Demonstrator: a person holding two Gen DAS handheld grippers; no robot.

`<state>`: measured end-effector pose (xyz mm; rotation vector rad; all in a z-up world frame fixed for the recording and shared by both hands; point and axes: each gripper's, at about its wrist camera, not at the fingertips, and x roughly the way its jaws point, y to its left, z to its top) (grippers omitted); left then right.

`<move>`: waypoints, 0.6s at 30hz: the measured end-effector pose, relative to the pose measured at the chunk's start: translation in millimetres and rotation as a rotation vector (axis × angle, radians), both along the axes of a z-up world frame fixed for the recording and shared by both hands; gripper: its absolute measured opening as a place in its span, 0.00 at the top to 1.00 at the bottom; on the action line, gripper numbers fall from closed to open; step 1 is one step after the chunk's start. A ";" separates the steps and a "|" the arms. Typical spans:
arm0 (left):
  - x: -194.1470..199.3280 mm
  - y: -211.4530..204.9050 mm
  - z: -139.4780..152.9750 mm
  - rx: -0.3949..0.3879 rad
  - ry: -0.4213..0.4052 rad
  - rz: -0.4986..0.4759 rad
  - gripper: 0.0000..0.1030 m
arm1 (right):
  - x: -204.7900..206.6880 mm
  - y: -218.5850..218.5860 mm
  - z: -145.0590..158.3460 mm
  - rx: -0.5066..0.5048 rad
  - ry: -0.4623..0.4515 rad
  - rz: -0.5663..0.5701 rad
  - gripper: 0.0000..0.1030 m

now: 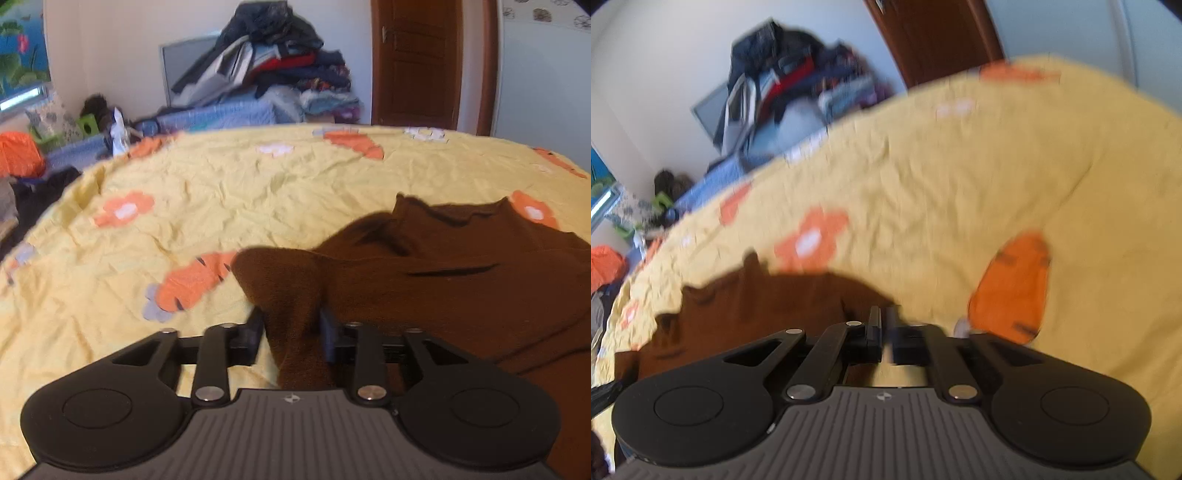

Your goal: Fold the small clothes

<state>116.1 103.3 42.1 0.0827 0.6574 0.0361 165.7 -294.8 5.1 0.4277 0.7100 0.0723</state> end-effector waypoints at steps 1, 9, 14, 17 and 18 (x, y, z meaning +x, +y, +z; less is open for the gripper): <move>-8.6 -1.2 9.7 0.019 -0.061 0.006 0.40 | -5.4 4.3 8.4 -0.024 -0.038 0.010 0.84; 33.6 -62.5 -10.8 0.042 0.001 -0.136 0.11 | 31.5 87.7 -5.1 -0.175 0.017 0.185 0.57; 47.7 -36.6 -44.3 -0.059 0.036 -0.129 0.08 | 23.0 86.6 -15.8 -0.300 -0.062 0.208 0.58; 50.3 -44.3 -43.3 -0.029 0.039 -0.113 0.07 | 16.2 96.6 -20.7 -0.394 -0.111 0.233 0.55; 47.0 -45.7 -39.8 -0.023 0.039 -0.102 0.07 | 15.3 99.0 -19.6 -0.403 -0.108 0.233 0.54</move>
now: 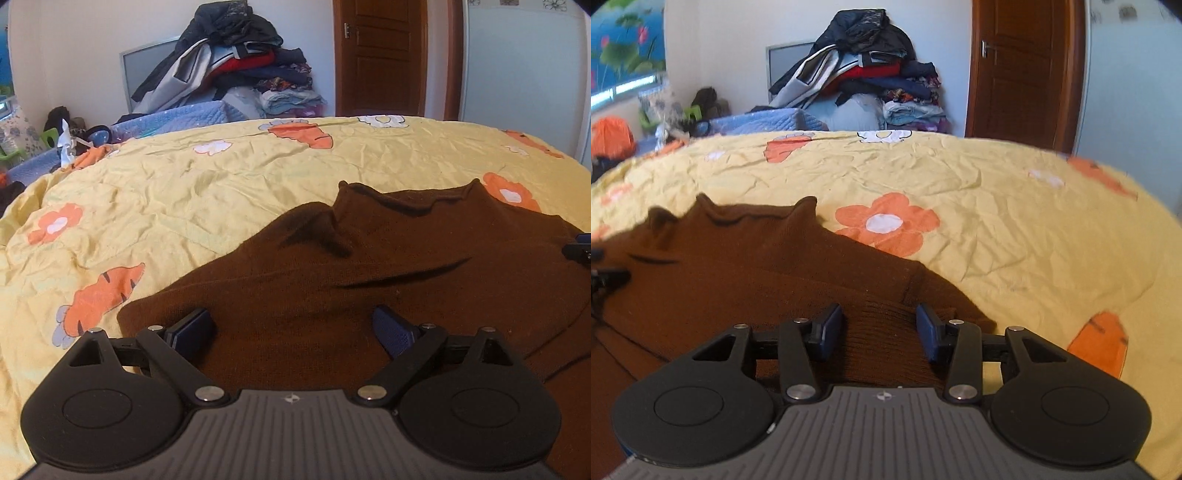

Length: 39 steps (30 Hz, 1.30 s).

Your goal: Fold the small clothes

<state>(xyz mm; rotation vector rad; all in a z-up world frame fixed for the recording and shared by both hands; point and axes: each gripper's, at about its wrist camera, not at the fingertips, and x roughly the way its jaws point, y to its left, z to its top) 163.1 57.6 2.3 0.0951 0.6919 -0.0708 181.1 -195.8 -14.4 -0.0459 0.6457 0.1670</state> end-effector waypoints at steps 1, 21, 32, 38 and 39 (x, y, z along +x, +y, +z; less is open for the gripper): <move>-8.1 -0.5 6.2 -0.002 -0.003 0.012 0.08 | 0.9 -1.1 3.9 0.015 0.011 -0.008 0.53; -127.8 52.4 5.0 -0.041 0.001 0.123 0.69 | -99.2 -57.9 2.1 0.230 0.113 -0.011 0.91; -231.2 109.5 4.5 -0.621 0.159 0.093 0.20 | -173.6 -95.3 2.6 0.659 0.318 -0.007 0.28; -232.1 120.6 -4.2 -0.750 0.196 0.134 0.58 | -175.8 -93.5 -17.6 0.759 0.452 -0.018 0.90; -228.7 119.8 -4.4 -0.719 0.218 0.145 0.82 | -175.1 -93.2 -20.1 0.768 0.446 -0.007 0.91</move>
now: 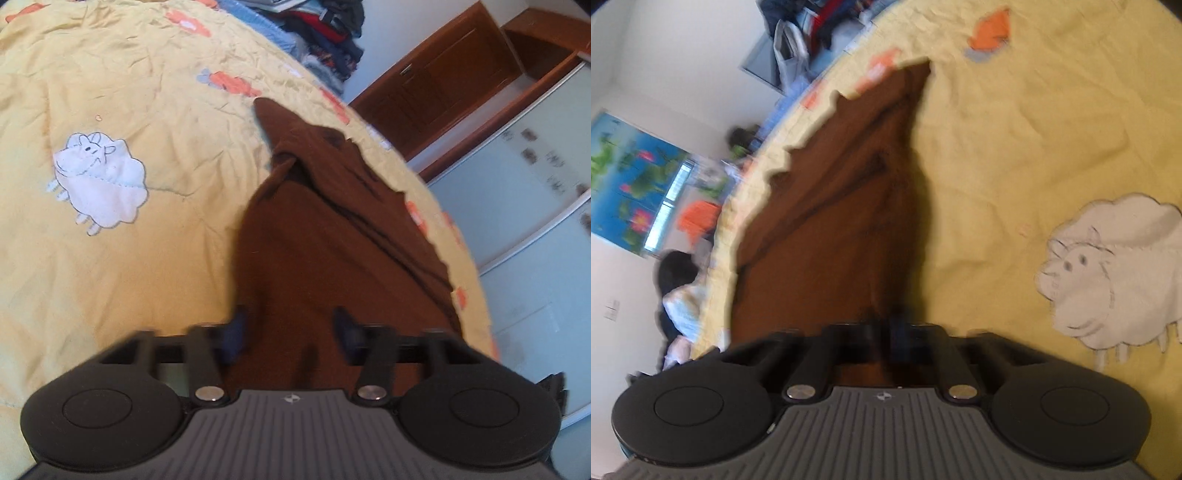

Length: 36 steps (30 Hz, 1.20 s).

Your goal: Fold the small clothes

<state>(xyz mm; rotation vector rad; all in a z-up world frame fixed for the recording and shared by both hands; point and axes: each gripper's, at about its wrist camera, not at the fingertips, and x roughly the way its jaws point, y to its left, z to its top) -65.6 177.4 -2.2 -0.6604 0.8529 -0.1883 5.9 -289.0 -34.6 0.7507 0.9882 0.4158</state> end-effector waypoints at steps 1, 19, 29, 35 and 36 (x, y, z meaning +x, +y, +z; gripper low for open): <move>2.4 0.4 -0.5 0.021 0.022 0.005 0.90 | 0.6 0.4 -0.1 -0.005 -0.008 0.003 0.91; -62.4 4.2 -0.9 -0.133 0.033 -0.093 0.23 | -61.6 -5.5 2.7 0.111 0.005 0.042 0.37; -67.7 -12.1 -4.3 -0.075 0.115 -0.117 0.94 | -88.0 2.1 -9.9 0.146 0.087 0.088 0.89; -87.6 -2.3 9.7 -0.002 0.071 -0.119 0.94 | -104.5 -25.5 1.6 0.054 0.061 0.066 0.91; -87.7 -1.9 3.3 0.009 0.097 -0.115 0.94 | -104.9 -26.0 -4.2 0.070 0.068 0.062 0.91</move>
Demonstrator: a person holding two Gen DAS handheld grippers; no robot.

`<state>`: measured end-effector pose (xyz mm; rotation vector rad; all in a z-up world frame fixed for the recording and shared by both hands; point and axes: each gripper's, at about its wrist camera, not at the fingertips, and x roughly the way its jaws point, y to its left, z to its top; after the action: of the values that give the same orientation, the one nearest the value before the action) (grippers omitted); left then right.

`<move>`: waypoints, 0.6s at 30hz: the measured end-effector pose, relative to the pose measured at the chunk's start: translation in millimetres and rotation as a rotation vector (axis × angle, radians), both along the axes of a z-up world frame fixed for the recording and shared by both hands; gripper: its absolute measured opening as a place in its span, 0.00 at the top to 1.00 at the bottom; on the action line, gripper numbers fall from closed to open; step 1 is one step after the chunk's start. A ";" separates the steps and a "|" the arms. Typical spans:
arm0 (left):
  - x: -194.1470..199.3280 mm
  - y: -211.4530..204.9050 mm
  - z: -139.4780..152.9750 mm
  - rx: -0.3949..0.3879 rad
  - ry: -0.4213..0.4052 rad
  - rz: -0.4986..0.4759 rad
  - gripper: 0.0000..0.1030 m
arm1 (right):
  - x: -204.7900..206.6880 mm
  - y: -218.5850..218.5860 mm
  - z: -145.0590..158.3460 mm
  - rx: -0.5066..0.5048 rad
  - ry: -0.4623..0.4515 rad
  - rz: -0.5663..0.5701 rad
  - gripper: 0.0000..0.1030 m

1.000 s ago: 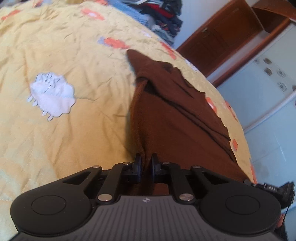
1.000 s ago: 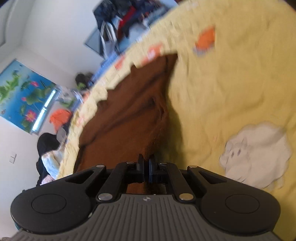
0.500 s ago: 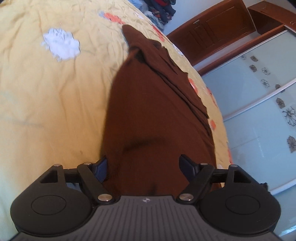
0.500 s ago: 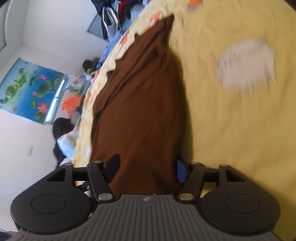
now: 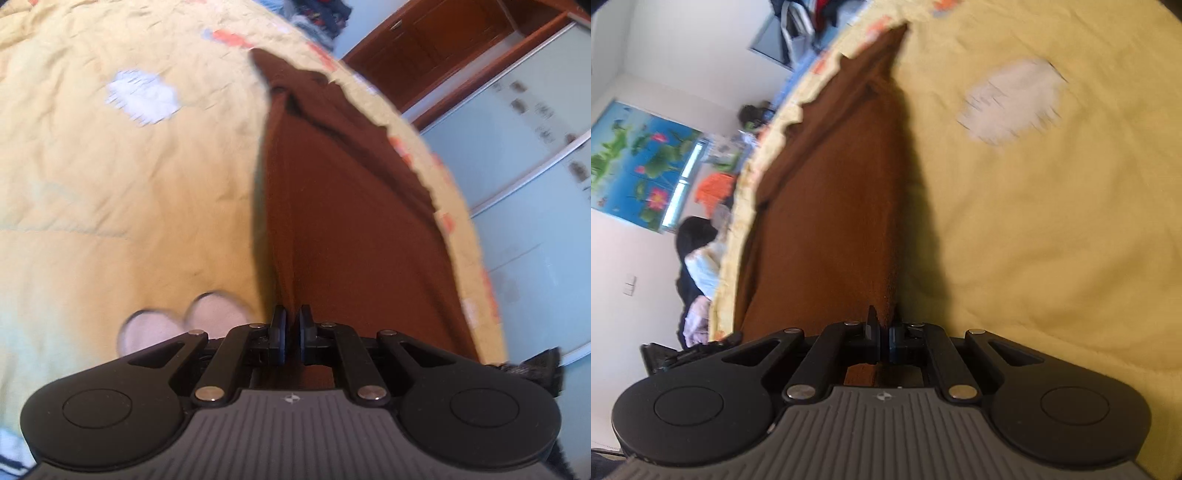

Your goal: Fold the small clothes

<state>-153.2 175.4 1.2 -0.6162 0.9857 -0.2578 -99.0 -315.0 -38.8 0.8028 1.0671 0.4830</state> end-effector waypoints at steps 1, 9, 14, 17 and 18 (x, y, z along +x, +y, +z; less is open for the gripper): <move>-2.2 2.5 -6.1 -0.025 0.019 -0.001 0.94 | -0.9 -0.4 -3.3 0.030 0.009 -0.012 0.91; -26.7 1.5 -16.6 -0.256 -0.001 0.028 0.36 | -5.4 23.5 -0.2 0.103 -0.005 0.059 0.51; -23.8 -7.8 -16.4 -0.152 0.055 0.010 0.93 | 1.6 20.5 2.4 0.020 0.023 0.082 0.88; -27.3 -4.7 -11.3 -0.079 0.053 -0.010 0.93 | -7.9 6.5 8.2 -0.047 0.013 0.077 0.93; -25.0 -3.1 -11.7 -0.083 0.055 -0.026 0.92 | -10.3 1.7 3.6 -0.024 0.015 0.067 0.93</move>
<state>-178.3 172.4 -10.5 -0.6893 1.0409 -0.3076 -109.2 -313.4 -35.2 0.7522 1.1147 0.5208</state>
